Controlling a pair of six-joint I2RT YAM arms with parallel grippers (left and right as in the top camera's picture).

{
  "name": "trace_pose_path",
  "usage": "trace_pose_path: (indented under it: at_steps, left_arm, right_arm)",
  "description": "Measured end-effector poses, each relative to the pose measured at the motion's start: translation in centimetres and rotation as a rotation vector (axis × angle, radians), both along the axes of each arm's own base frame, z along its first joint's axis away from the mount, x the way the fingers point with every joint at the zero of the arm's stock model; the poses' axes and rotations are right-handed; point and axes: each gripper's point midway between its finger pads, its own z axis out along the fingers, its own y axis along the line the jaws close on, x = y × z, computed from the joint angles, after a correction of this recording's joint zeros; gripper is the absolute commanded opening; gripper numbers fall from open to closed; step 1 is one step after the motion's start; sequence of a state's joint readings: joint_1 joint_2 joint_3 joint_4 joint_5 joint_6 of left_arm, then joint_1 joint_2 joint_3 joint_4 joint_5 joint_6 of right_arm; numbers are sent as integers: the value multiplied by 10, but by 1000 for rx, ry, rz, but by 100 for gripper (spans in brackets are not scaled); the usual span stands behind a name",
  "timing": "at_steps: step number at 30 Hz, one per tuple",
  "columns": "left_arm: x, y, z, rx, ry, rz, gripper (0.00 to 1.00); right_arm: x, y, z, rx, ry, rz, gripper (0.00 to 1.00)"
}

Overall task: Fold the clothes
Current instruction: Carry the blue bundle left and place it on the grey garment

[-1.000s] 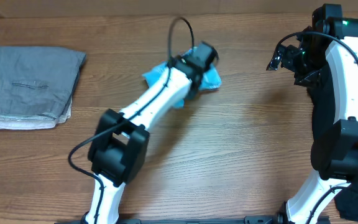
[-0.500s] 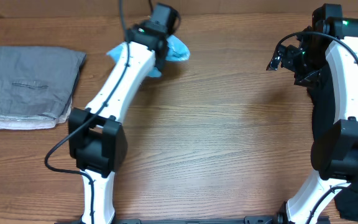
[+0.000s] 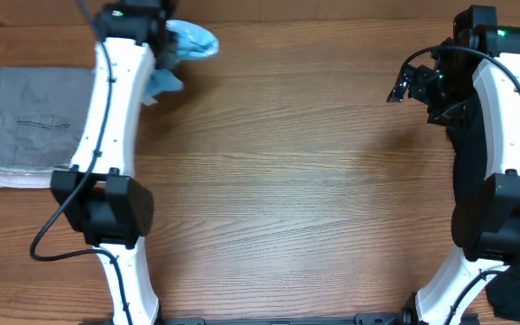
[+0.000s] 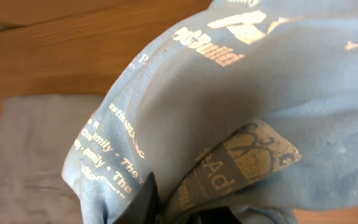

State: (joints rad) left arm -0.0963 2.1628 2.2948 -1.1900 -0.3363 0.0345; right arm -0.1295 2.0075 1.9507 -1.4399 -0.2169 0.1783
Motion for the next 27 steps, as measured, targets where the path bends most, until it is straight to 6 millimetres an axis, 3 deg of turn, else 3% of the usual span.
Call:
trace_pose_path:
  at_steps: [6, 17, 27]
  left_arm:
    - [4, 56, 29, -1, -81, 103, 4]
    - [-23, 154, 28, 56, -34, 256, 4]
    - [-44, 243, 39, 99, -88, 397, 5]
  right_arm:
    - [0, 0, 0, 0, 0, 0, 100]
    - [0, 0, 0, 0, 0, 0, 100]
    - [0, 0, 0, 0, 1, 0, 100]
